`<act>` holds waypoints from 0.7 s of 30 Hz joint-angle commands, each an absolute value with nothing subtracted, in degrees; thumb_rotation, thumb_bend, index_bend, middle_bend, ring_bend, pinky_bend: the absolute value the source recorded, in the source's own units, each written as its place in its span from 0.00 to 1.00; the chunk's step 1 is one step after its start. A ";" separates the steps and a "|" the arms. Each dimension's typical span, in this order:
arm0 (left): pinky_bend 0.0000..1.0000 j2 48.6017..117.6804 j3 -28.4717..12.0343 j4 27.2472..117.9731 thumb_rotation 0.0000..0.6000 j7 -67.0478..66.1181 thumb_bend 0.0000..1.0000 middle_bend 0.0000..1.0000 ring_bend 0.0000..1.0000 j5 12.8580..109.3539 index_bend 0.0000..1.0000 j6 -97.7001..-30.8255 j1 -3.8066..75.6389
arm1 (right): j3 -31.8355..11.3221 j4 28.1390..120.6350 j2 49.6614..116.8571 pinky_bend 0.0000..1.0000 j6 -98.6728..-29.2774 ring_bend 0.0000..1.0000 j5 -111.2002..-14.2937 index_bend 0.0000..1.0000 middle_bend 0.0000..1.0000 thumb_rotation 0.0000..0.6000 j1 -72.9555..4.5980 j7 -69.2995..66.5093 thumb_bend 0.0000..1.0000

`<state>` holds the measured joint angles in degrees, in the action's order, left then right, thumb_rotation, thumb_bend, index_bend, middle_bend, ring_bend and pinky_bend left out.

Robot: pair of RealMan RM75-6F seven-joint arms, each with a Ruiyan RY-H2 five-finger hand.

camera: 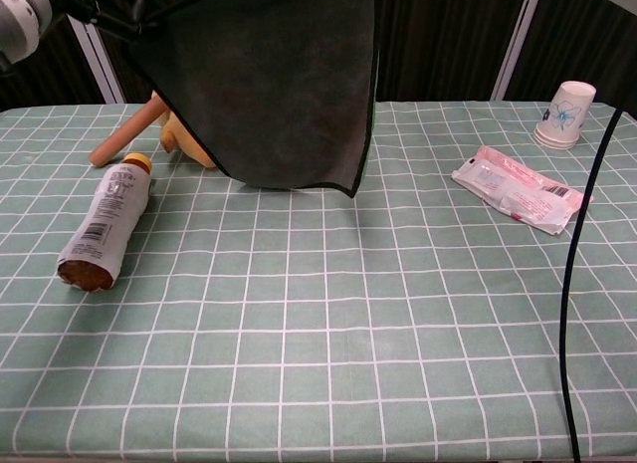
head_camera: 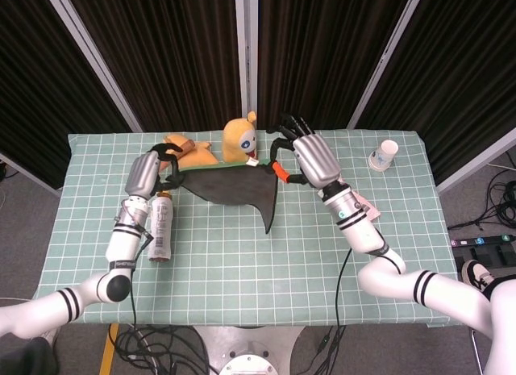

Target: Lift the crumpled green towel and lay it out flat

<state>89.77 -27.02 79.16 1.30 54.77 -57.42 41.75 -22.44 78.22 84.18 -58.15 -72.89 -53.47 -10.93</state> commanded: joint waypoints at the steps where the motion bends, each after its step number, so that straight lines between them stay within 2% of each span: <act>1: 0.28 90.51 -28.53 77.20 1.00 0.14 0.43 0.42 0.25 53.21 0.82 -58.53 43.25 | -22.77 74.99 83.79 0.00 -57.26 0.00 -74.73 0.75 0.24 1.00 -54.24 -14.85 0.41; 4: 0.28 90.66 -28.09 76.50 1.00 -0.43 0.43 0.42 0.25 53.16 0.82 -59.07 43.42 | -21.88 73.13 84.12 0.00 -56.72 0.00 -76.17 0.75 0.25 1.00 -54.59 -17.16 0.41; 7: 0.28 90.84 -26.03 76.85 1.00 -0.50 0.43 0.42 0.25 54.11 0.82 -59.80 42.40 | -19.68 71.01 85.10 0.00 -55.92 0.00 -78.32 0.76 0.25 1.00 -54.68 -19.89 0.42; 13: 0.28 90.24 -18.90 79.98 1.00 -0.05 0.42 0.42 0.25 59.10 0.82 -61.76 38.17 | -14.07 67.97 86.94 0.00 -55.83 0.00 -84.37 0.77 0.26 1.00 -54.19 -26.78 0.41; 21: 0.28 87.58 -10.75 85.74 1.00 1.73 0.42 0.42 0.25 68.72 0.82 -67.21 32.15 | -8.04 69.79 85.77 0.00 -59.58 0.00 -90.58 0.77 0.27 1.00 -51.42 -33.83 0.42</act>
